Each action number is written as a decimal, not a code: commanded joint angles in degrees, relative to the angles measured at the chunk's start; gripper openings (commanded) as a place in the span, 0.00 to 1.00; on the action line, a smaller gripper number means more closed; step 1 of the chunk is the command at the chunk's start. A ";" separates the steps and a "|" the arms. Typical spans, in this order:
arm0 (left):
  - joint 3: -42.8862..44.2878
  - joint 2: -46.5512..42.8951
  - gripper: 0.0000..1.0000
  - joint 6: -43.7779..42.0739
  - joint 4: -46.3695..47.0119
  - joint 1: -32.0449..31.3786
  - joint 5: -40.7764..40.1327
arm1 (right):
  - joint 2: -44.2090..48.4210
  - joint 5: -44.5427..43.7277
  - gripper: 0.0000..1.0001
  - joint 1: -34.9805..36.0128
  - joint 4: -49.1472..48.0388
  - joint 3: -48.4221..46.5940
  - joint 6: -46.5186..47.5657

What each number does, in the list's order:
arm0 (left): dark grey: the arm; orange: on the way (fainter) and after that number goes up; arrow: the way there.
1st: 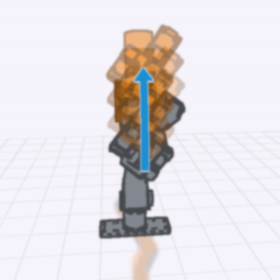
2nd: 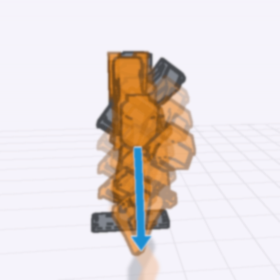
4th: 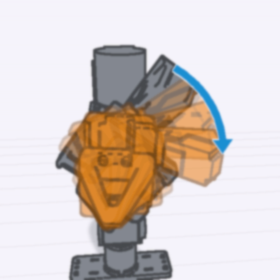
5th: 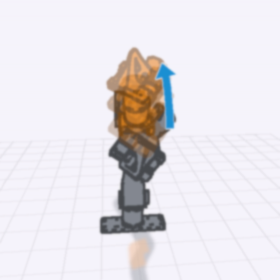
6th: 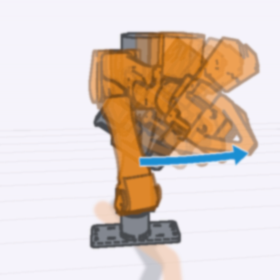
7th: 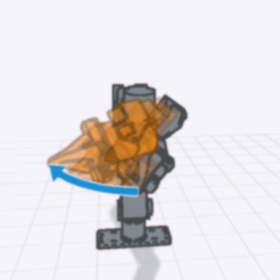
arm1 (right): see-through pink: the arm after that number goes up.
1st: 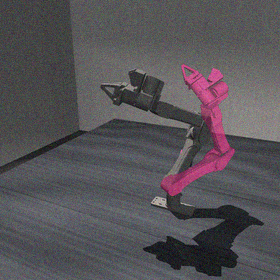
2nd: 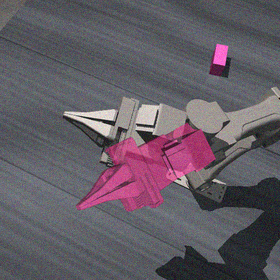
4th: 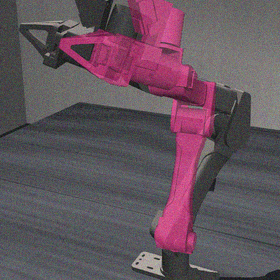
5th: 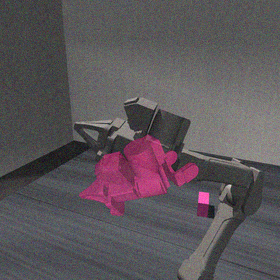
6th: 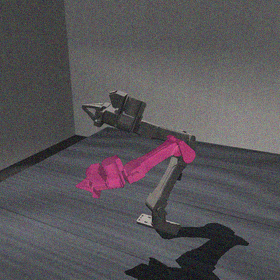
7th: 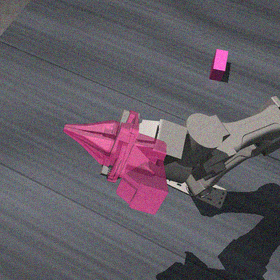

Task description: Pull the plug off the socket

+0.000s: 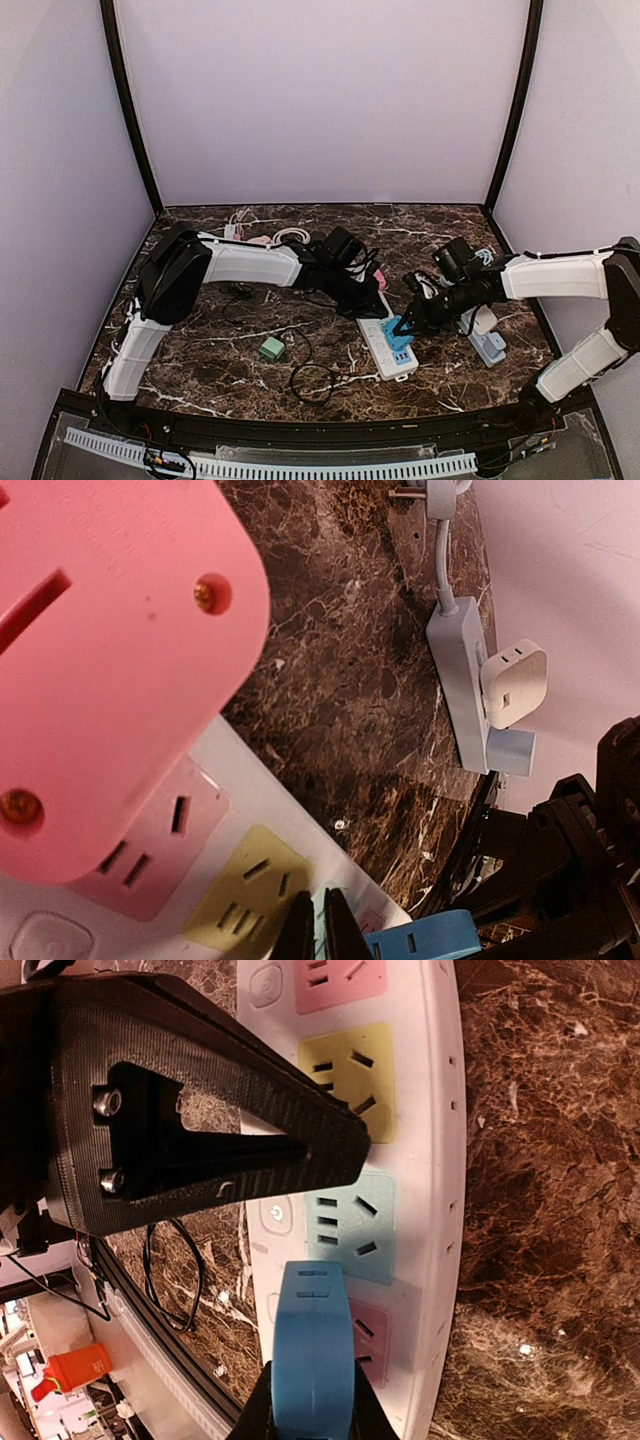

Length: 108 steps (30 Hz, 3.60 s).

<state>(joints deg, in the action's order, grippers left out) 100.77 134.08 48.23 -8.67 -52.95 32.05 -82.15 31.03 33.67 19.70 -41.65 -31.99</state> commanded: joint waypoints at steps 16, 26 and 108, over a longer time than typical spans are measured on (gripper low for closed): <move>2.55 4.41 0.03 -7.75 -14.84 0.91 -3.04 | 2.33 6.06 0.00 -1.39 -6.91 1.09 -5.19; 0.15 4.21 0.02 -8.24 -14.13 1.18 -2.73 | 5.99 5.86 0.00 -1.68 -6.98 2.46 -6.65; -1.76 -15.47 0.03 -7.82 -11.97 11.33 -0.44 | -29.85 -8.65 0.55 -22.39 5.23 -41.32 12.67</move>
<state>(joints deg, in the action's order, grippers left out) 99.24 118.17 39.94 -21.45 -41.67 30.68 -115.61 23.07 7.07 23.44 -84.20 -22.04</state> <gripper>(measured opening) 0.033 0.538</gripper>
